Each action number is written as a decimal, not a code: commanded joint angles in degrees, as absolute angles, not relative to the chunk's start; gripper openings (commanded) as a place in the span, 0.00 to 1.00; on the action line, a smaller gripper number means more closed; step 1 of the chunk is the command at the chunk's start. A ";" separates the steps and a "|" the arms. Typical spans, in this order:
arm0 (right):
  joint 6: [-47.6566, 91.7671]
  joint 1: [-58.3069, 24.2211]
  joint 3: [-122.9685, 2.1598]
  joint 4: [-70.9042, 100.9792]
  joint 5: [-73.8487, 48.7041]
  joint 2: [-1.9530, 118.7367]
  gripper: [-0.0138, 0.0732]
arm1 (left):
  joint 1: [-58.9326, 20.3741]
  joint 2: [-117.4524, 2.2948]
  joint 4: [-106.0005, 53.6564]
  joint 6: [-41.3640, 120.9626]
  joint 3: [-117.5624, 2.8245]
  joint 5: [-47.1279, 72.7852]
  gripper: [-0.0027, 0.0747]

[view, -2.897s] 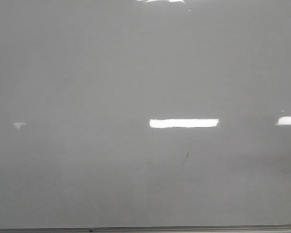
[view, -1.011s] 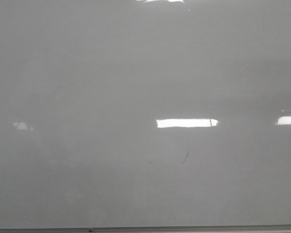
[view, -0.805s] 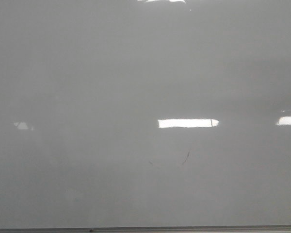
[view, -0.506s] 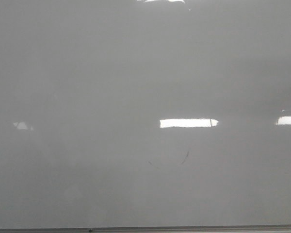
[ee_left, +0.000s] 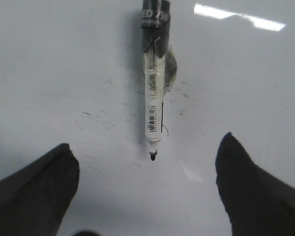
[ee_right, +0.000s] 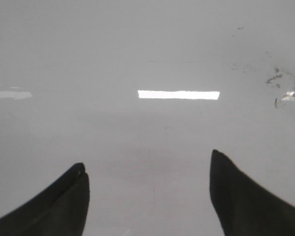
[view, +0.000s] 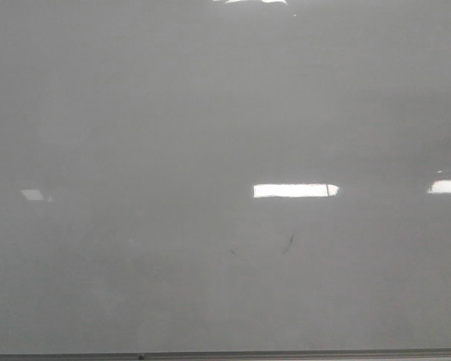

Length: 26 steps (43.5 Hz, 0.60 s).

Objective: Write number 5 on whiteboard

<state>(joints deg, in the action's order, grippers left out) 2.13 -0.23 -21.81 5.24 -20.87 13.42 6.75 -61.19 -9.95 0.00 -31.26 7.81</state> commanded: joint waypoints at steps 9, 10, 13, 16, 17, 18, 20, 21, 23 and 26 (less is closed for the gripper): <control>2.68 0.16 -23.85 5.03 -16.07 14.58 0.78 | 5.88 -75.36 -10.22 0.00 -37.40 -3.90 0.74; 2.68 0.16 -23.85 5.03 -16.07 14.58 0.78 | 5.88 -76.08 -10.22 0.00 -37.59 -4.33 0.74; 2.68 0.16 -23.85 5.03 -16.07 14.58 0.78 | 5.78 -77.84 -10.22 0.00 -37.79 -6.72 0.74; 2.68 0.16 -23.85 5.03 -16.07 14.58 0.78 | 5.25 -79.02 -10.04 0.32 -37.79 -8.95 0.74; 2.68 0.16 -23.85 5.03 -16.07 14.58 0.78 | 5.25 -79.48 -9.78 0.32 -37.79 -9.67 0.74; 2.68 0.16 -23.85 5.03 -16.07 14.58 0.78 | 5.25 -79.74 -9.60 0.32 -37.79 -10.03 0.74; 2.68 0.16 -23.85 5.03 -16.07 14.58 0.78 | 5.25 -80.42 -9.37 0.32 -37.79 -11.02 0.74; 2.68 0.16 -23.85 5.03 -16.07 14.58 0.78 | 5.25 -80.90 -9.37 0.32 -37.79 -11.38 0.74; 2.68 0.16 -23.85 5.03 -16.07 14.58 0.78 | 5.25 -81.52 -9.19 0.32 -37.79 -12.12 0.74; 2.68 0.16 -23.85 5.03 -16.07 14.58 0.78 | 5.25 -82.40 -8.50 0.32 -37.79 -12.65 0.72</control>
<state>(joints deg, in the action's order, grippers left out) 2.13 -0.23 -21.81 5.24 -20.87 13.42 5.64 -83.00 -9.25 0.33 -36.07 -7.45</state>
